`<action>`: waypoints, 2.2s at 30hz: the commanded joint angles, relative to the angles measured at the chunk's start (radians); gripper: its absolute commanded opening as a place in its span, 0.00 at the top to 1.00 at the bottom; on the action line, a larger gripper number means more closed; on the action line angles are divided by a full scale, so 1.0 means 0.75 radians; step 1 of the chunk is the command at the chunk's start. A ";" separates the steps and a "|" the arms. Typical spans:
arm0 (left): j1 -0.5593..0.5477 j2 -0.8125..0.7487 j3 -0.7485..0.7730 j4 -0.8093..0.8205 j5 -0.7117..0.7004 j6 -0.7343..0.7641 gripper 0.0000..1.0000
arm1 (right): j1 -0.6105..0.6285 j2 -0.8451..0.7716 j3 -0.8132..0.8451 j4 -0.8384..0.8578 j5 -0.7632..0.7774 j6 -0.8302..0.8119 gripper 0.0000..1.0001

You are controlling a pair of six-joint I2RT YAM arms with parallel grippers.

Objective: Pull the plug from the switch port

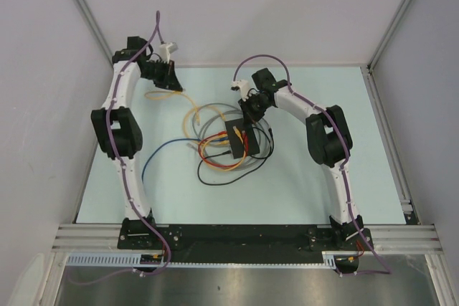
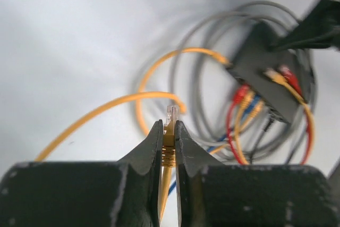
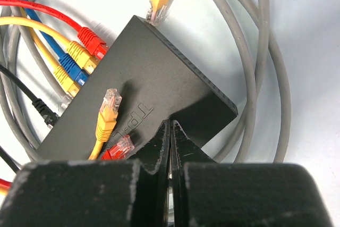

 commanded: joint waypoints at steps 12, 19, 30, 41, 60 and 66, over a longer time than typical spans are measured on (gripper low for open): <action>0.112 -0.298 -0.378 0.535 -0.934 -0.166 1.00 | -0.003 0.130 -0.074 -0.158 0.186 -0.034 1.00; 0.098 -0.149 -0.415 0.396 -0.803 -0.296 0.97 | -0.003 0.145 -0.056 -0.152 0.182 -0.032 1.00; 0.070 -0.080 -0.420 0.406 -0.731 -0.323 0.61 | 0.005 0.136 -0.072 -0.141 0.186 -0.032 1.00; -0.024 -0.385 -0.653 0.642 -0.233 -0.280 0.28 | -0.001 0.120 -0.060 -0.154 0.204 -0.037 1.00; -0.389 -0.146 -0.827 0.723 -0.120 -0.429 0.95 | -0.040 -0.158 0.028 -0.233 0.061 0.023 1.00; -0.419 -0.017 -0.692 0.705 -0.091 -0.450 0.96 | -0.036 -0.199 -0.025 -0.229 0.086 0.015 1.00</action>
